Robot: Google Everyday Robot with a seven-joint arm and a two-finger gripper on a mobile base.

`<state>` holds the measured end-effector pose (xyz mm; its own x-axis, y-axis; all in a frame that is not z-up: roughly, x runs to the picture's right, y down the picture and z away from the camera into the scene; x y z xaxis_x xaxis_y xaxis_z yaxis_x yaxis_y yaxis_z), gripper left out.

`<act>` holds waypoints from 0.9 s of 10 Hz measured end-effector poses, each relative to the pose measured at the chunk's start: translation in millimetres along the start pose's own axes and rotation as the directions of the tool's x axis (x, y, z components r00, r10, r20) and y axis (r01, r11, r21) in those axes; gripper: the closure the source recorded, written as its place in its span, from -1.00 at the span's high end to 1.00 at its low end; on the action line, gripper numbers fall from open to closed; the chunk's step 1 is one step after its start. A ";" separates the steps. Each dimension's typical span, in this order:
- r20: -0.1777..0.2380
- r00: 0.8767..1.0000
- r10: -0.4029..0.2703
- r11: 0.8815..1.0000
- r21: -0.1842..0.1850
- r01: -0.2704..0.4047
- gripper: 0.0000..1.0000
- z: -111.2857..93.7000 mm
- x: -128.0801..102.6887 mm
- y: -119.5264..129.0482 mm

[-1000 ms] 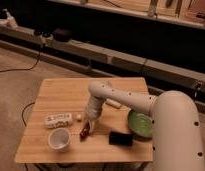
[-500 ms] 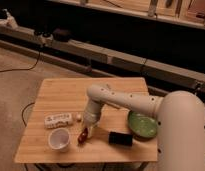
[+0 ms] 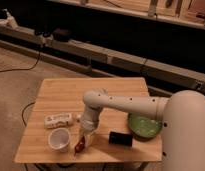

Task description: Drag the pepper across the table

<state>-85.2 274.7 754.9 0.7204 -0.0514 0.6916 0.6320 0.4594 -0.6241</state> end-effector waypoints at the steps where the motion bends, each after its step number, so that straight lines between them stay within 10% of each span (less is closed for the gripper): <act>1: 0.011 0.998 0.058 0.998 -0.018 -0.058 -0.47 3.3 -5.5 12.5; 5: 0.010 0.969 0.249 0.967 -0.050 -0.248 0.33 0.5 9.8 32.3; 9: 0.219 0.926 0.309 0.914 0.199 -0.353 0.60 -68.6 30.2 -35.5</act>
<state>-66.2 195.9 773.0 0.7997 0.2883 0.5267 0.2669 0.6150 -0.7420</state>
